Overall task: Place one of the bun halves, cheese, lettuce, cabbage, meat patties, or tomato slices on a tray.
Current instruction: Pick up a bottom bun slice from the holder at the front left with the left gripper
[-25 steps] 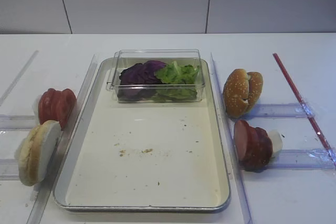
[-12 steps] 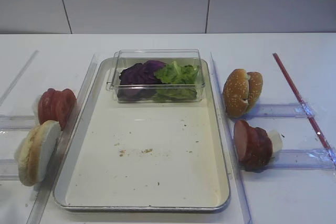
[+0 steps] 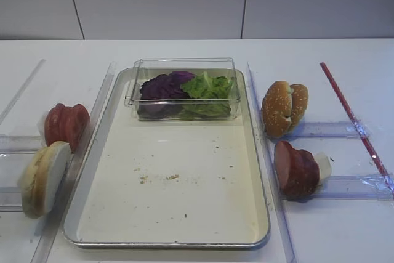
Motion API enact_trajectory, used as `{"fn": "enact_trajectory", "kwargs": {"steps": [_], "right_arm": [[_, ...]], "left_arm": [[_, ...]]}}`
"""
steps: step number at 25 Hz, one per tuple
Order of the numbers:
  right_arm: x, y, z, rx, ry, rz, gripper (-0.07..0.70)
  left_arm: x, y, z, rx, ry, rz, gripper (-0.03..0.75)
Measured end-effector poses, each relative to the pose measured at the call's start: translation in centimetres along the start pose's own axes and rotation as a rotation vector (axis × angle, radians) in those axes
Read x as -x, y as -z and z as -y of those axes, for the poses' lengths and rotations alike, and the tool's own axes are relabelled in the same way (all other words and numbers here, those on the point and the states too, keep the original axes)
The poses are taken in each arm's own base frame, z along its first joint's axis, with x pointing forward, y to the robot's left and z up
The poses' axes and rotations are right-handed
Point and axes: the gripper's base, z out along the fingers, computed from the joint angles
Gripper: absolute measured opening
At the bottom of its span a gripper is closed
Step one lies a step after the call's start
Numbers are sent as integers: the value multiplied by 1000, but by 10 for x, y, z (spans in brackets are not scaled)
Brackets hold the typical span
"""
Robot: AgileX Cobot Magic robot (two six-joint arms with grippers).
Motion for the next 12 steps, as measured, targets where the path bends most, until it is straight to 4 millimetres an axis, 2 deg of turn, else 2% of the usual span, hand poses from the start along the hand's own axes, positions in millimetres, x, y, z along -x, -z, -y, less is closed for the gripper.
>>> {"fn": "enact_trajectory", "kwargs": {"steps": [7, 12], "right_arm": [[0, 0, 0, 0, 0, 0, 508], [0, 0, 0, 0, 0, 0, 508]], "left_arm": [[37, -14, 4, -3, -16, -51, 543], [52, -29, 8, -25, -23, -100, 543]]}}
